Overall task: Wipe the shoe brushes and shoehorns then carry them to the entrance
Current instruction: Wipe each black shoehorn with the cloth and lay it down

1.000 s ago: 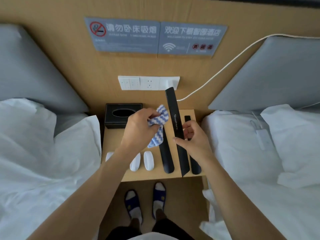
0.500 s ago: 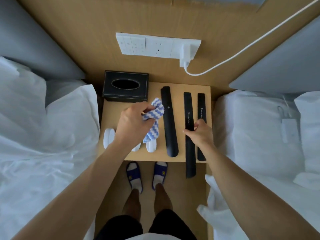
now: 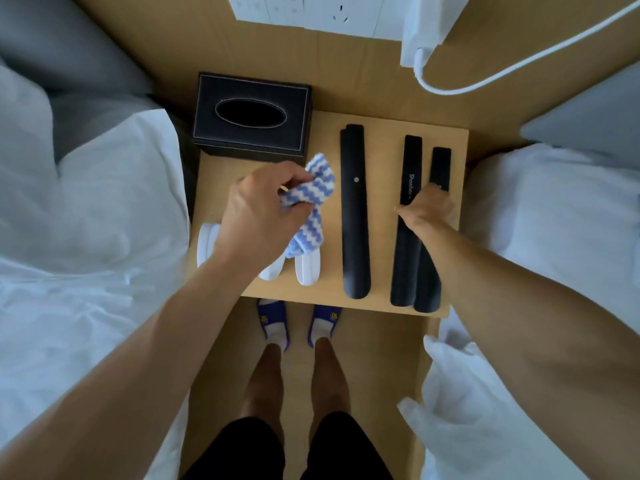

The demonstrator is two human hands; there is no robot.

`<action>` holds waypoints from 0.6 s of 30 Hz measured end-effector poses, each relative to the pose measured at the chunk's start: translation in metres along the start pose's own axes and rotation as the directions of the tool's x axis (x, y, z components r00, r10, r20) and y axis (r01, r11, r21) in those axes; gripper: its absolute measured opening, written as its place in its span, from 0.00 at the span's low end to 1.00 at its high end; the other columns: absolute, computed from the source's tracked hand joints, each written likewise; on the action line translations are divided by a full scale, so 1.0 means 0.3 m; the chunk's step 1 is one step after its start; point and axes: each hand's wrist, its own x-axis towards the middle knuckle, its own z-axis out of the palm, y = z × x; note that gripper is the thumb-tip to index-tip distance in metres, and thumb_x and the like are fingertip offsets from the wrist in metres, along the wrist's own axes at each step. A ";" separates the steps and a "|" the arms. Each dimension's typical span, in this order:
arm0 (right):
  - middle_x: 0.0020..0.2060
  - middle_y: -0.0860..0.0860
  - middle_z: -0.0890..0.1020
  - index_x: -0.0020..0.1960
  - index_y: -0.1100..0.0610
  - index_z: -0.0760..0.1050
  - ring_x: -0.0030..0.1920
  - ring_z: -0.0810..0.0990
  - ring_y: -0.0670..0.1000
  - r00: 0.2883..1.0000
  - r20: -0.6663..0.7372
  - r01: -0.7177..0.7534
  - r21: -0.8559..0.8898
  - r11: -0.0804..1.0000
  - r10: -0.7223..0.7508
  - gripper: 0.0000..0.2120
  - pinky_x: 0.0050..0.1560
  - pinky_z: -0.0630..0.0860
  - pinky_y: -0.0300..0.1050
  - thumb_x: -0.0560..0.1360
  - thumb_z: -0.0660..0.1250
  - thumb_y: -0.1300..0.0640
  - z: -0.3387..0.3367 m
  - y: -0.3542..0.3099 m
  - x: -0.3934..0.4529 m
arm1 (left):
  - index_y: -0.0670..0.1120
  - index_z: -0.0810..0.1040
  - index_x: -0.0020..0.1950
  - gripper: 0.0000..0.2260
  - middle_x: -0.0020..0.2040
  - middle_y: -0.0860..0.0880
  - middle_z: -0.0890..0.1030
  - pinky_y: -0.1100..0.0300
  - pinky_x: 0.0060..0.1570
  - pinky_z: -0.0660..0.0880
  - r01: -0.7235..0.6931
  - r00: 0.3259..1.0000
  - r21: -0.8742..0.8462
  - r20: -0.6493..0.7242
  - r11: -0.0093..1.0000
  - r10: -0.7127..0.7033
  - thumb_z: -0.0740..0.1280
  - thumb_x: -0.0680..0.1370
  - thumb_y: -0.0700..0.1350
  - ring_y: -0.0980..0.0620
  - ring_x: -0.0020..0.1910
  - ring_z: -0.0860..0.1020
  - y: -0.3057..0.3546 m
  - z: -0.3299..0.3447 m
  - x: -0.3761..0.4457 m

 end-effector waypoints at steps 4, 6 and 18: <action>0.54 0.58 0.83 0.58 0.59 0.75 0.53 0.84 0.59 1.000 -0.001 0.011 -0.049 0.999 -0.011 0.22 0.40 0.75 0.46 0.72 0.77 0.49 0.040 -0.004 0.023 | 0.49 0.81 0.53 0.09 0.45 0.58 0.77 0.77 0.40 0.72 0.009 1.000 -0.010 0.018 1.000 -0.009 0.73 0.74 0.41 0.66 0.42 0.76 -0.021 0.012 -0.019; 0.54 0.58 0.83 0.58 0.60 0.75 0.53 0.84 0.59 1.000 0.007 0.008 -0.060 0.998 -0.007 0.21 0.40 0.76 0.47 0.72 0.77 0.50 0.054 -0.005 0.028 | 0.48 0.81 0.53 0.09 0.45 0.57 0.78 0.74 0.40 0.72 0.022 1.000 -0.014 0.017 1.000 -0.022 0.73 0.74 0.40 0.61 0.41 0.77 -0.026 0.014 -0.024; 0.60 0.58 0.77 0.66 0.61 0.69 0.59 0.79 0.60 0.986 0.018 0.165 -0.115 0.980 -0.164 0.31 0.52 0.78 0.54 0.73 0.74 0.43 0.100 -0.092 -0.079 | 0.48 0.81 0.53 0.10 0.44 0.58 0.77 0.77 0.38 0.72 0.050 0.998 -0.045 -0.032 0.998 -0.052 0.73 0.73 0.41 0.63 0.41 0.77 -0.042 -0.003 -0.004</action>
